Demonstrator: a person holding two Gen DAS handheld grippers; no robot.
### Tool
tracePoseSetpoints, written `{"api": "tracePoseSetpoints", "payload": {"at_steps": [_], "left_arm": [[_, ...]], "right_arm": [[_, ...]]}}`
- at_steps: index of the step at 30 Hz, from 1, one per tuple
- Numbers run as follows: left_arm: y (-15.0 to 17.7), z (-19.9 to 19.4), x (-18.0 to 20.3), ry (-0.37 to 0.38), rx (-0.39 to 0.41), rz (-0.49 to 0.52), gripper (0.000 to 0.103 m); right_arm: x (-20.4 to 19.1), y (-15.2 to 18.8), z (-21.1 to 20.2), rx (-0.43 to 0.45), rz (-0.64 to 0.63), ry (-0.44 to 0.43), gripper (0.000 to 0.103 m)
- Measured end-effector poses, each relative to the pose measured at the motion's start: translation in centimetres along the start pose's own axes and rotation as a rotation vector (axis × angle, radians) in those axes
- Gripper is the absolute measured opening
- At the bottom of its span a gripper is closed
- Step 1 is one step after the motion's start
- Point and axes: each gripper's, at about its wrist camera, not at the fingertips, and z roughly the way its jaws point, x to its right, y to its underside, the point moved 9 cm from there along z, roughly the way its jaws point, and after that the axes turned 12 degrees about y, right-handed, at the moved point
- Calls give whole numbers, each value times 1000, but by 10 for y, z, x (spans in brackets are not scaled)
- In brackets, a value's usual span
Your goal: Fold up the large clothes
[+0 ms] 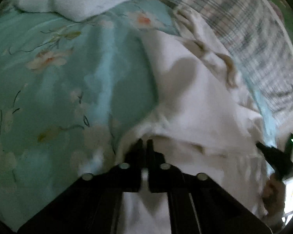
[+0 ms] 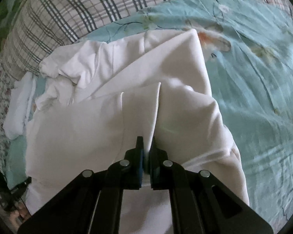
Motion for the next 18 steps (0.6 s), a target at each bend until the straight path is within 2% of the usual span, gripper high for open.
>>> {"api": "tracePoseSetpoints", "payload": {"at_steps": [1, 4, 5, 6, 9, 11, 13, 15, 17, 18], "left_arm": [[-2, -9, 11, 56, -10, 19, 16], [-23, -27, 32, 104, 14, 73, 46], [-37, -27, 36, 109, 29, 79, 60], [-50, -23, 37, 115, 33, 74, 68], [-87, 14, 27, 98, 1, 30, 68], [-104, 48, 13, 96, -60, -20, 65], [-112, 74, 3, 75, -102, -26, 55], [-122, 87, -3, 19, -79, 24, 27], [-133, 89, -1, 6, -41, 68, 11], [-136, 89, -2, -18, -19, 96, 10]], "right_arm": [[5, 2, -3, -7, 7, 15, 9], [14, -4, -25, 62, 2, 88, 24], [11, -7, -33, 90, 1, 68, 24], [3, -10, -40, 108, -4, 25, 24], [-33, -12, -37, 77, -63, -84, 24], [-59, -9, -24, 44, -123, -122, 24], [-73, -5, -10, 15, -172, -121, 24], [-82, -1, 5, -31, -193, -139, 24], [-82, 1, 13, -46, -215, -137, 24], [-79, 0, 16, -46, -220, -118, 24]]}}
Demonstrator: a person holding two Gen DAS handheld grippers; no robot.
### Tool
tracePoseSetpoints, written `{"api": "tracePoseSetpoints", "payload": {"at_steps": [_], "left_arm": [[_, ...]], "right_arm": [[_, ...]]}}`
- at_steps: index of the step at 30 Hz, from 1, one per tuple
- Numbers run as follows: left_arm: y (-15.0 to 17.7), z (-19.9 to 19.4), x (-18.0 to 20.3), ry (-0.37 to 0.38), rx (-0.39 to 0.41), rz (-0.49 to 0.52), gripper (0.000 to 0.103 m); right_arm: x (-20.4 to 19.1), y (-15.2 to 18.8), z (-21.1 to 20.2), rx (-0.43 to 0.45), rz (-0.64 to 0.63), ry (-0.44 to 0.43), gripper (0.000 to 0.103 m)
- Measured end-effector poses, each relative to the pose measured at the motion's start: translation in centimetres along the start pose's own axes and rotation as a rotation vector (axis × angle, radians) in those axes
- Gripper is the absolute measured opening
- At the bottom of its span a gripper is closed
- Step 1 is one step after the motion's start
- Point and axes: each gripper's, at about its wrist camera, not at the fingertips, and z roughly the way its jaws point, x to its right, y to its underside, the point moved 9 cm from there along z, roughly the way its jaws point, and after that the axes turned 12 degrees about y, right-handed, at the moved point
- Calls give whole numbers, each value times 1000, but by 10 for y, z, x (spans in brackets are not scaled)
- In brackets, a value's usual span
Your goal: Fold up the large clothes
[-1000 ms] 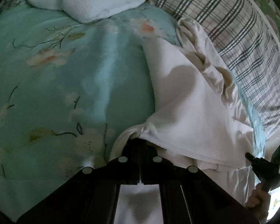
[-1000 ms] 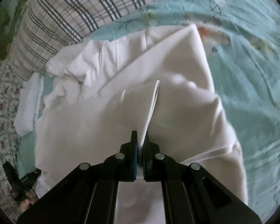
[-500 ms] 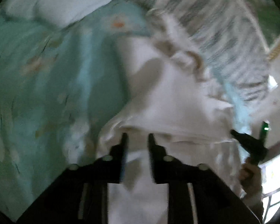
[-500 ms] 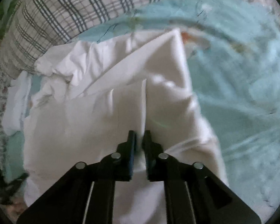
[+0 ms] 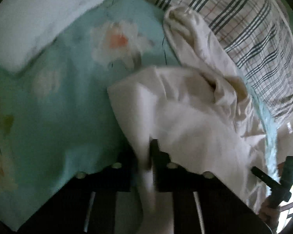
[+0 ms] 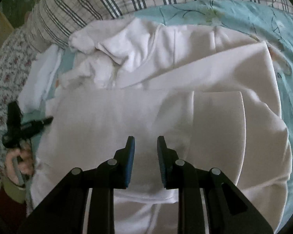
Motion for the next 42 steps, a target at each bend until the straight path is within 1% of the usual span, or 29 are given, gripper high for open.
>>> {"api": "tracePoseSetpoints", "payload": {"at_steps": [1, 2, 3, 4, 5, 6, 7, 8, 9, 11, 13, 14, 15, 16, 17, 18, 19, 20, 22, 23, 25, 27, 28, 29, 31, 33, 37, 39, 42], "left_arm": [[-4, 0, -1, -33, 17, 32, 9], [-6, 2, -3, -73, 29, 70, 9], [-7, 5, -3, -91, 34, 93, 9], [-8, 6, -1, -114, 43, 124, 9], [-7, 6, 1, -132, 49, 142, 9], [-7, 4, 1, -150, 52, 151, 10], [-8, 0, 2, -174, 54, 148, 10], [-7, -5, 4, -178, 58, 135, 10], [-7, -12, 9, -163, 71, 124, 8], [-2, -30, 31, -84, 101, 129, 11], [9, -39, 53, 0, 95, 154, 13], [20, -39, 67, 65, 73, 168, 14], [30, -35, 74, 101, 44, 173, 20], [38, -30, 76, 111, 15, 175, 20], [49, -19, 72, 86, -28, 178, 20], [56, -10, 64, 49, -60, 176, 19], [61, 0, 54, 24, -96, 150, 15], [60, 0, 52, 50, -92, 119, 13], [42, -7, 53, 105, -59, 72, 16], [33, -10, 54, 111, -40, 68, 18], [3, -18, 57, 108, 11, 69, 27], [-34, -18, 61, 111, 66, 67, 42], [-50, -17, 61, 113, 88, 62, 44], [-70, -11, 60, 119, 100, 50, 44], [-99, 8, 59, 135, 88, 24, 44], [-120, 30, 54, 126, 71, 11, 44], [-149, 72, 41, 73, 38, 21, 44], [-158, 82, 36, 69, 38, 19, 44], [-169, 94, 31, 66, 45, 24, 44]], "right_arm": [[13, 2, 3, -1, 9, 57, 23], [23, 3, 5, -1, 30, 80, 14], [32, 5, 5, -3, 72, 52, 9], [40, 9, 4, -4, 121, 32, 1], [45, 11, 1, -3, 139, 38, 0], [48, 13, -2, 2, 142, 68, 0], [48, 15, -7, 10, 141, 77, 2], [46, 17, -11, 10, 138, 75, 4], [43, 17, -14, 9, 131, 80, 5], [38, 16, -22, 16, 107, 76, 5], [33, 9, -30, 32, 96, 47, 6], [27, 4, -33, 42, 88, 33, 8], [20, -1, -34, 49, 82, 21, 12], [11, -6, -36, 56, 73, 3, 27], [3, -12, -35, 61, 63, -11, 44], [-5, -16, -36, 68, 49, -18, 49], [-16, -20, -37, 83, 23, -24, 49], [-25, -25, -37, 89, -1, -29, 49], [-41, -40, -35, 95, -45, -45, 49], [-48, -46, -35, 104, -64, -46, 49], [-60, -70, -34, 130, -108, -41, 49], [-68, -93, -29, 150, -135, -39, 49], [-74, -110, -25, 166, -157, -30, 49], [-80, -125, -20, 181, -177, -19, 49], [-94, -152, -9, 204, -217, -13, 49], [-114, -177, 7, 217, -275, -10, 49], [-141, -213, 41, 230, -370, 15, 49], [-149, -227, 56, 234, -398, 33, 49], [-163, -242, 80, 230, -452, 25, 49]]}}
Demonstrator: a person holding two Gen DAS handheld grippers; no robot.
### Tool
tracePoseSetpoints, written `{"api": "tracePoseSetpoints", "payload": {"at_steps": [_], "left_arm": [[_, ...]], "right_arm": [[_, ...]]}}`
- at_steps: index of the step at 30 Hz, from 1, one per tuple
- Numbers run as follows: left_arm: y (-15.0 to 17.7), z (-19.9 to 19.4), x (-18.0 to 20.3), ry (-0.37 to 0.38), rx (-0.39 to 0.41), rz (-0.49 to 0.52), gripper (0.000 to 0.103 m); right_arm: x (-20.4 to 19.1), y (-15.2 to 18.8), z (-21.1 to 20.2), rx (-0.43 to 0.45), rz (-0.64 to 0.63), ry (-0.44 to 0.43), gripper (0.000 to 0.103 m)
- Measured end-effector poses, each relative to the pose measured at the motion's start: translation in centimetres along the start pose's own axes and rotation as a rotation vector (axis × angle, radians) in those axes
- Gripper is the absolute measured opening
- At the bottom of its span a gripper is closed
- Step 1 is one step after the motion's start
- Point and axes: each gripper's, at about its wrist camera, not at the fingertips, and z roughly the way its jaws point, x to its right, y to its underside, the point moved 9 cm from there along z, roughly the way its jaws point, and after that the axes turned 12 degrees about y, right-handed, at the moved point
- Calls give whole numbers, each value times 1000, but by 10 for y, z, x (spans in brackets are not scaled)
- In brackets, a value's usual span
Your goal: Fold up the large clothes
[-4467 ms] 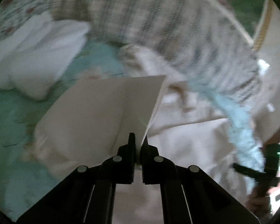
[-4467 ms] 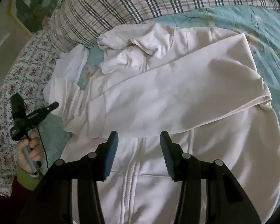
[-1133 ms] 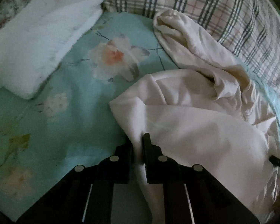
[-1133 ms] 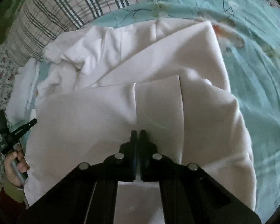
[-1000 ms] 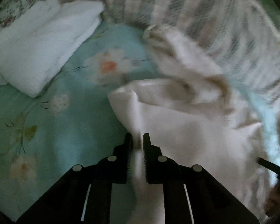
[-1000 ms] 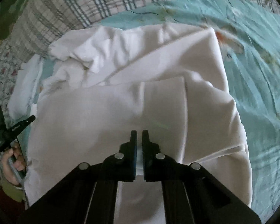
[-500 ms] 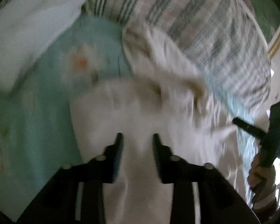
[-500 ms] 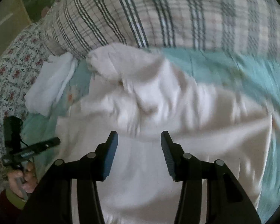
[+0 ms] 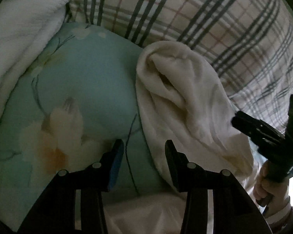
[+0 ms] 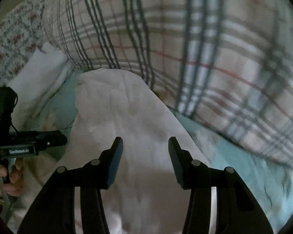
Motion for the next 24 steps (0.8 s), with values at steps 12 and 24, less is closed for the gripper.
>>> {"api": "tracePoseSetpoints", "payload": {"at_steps": [12, 24], "left_arm": [[-38, 38, 14, -56, 1, 127, 45], [-21, 53, 97, 49, 14, 319, 1]], "right_arm": [[42, -21, -19, 103, 60, 32, 2], [126, 26, -88, 126, 261, 45, 2]]}}
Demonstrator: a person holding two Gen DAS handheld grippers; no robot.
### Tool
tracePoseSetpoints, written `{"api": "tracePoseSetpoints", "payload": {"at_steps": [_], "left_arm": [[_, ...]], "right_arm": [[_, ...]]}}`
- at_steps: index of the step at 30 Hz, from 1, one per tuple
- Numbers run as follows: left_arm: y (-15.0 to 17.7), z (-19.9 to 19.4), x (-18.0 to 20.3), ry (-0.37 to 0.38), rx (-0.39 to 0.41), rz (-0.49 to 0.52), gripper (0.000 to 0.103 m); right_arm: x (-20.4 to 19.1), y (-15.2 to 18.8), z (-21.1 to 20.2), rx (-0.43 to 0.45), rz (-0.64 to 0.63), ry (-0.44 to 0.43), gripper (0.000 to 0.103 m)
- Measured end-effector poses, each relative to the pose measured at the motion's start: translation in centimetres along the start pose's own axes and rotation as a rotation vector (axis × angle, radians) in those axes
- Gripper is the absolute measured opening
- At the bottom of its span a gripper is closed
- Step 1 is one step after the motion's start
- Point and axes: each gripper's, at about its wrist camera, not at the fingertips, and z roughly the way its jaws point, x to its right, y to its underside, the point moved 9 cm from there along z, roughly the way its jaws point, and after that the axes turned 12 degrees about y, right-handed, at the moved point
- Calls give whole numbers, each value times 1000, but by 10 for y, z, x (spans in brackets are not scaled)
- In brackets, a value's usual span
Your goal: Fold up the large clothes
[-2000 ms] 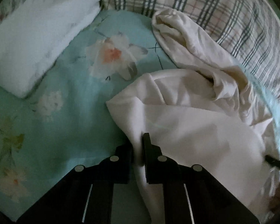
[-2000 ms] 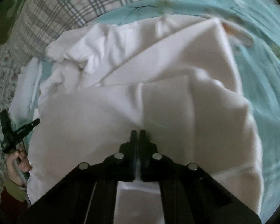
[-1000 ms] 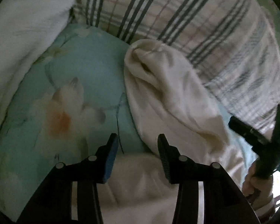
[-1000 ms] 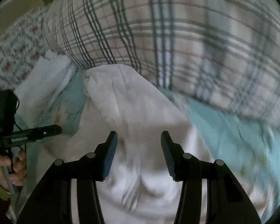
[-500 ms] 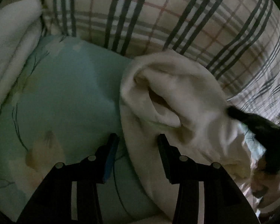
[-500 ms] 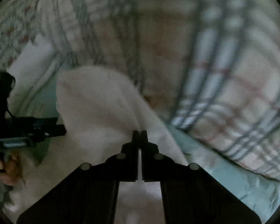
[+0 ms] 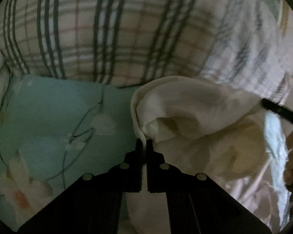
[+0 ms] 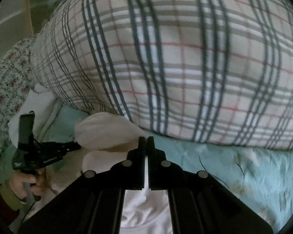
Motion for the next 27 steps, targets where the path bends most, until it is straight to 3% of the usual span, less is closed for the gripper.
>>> {"api": "tracePoseSetpoints", "payload": {"at_steps": [6, 10, 13, 16, 21, 24, 27], "left_arm": [[18, -53, 33, 22, 63, 44, 0], [56, -96, 77, 39, 103, 98, 0], [95, -126, 103, 57, 105, 116, 0], [135, -132, 128, 60, 63, 146, 0], [186, -123, 134, 68, -24, 122, 2], [214, -131, 131, 51, -86, 74, 3], [223, -151, 129, 100, -76, -11, 9]], "right_arm": [[13, 23, -26, 11, 40, -23, 2], [18, 62, -66, 38, 50, -61, 2], [29, 100, -84, 8, 80, -55, 2], [43, 140, -92, -52, 140, -50, 2], [49, 193, -101, -142, 199, -50, 2], [43, 214, -102, -201, 209, -40, 3], [45, 232, -112, -242, 278, -47, 7]]}}
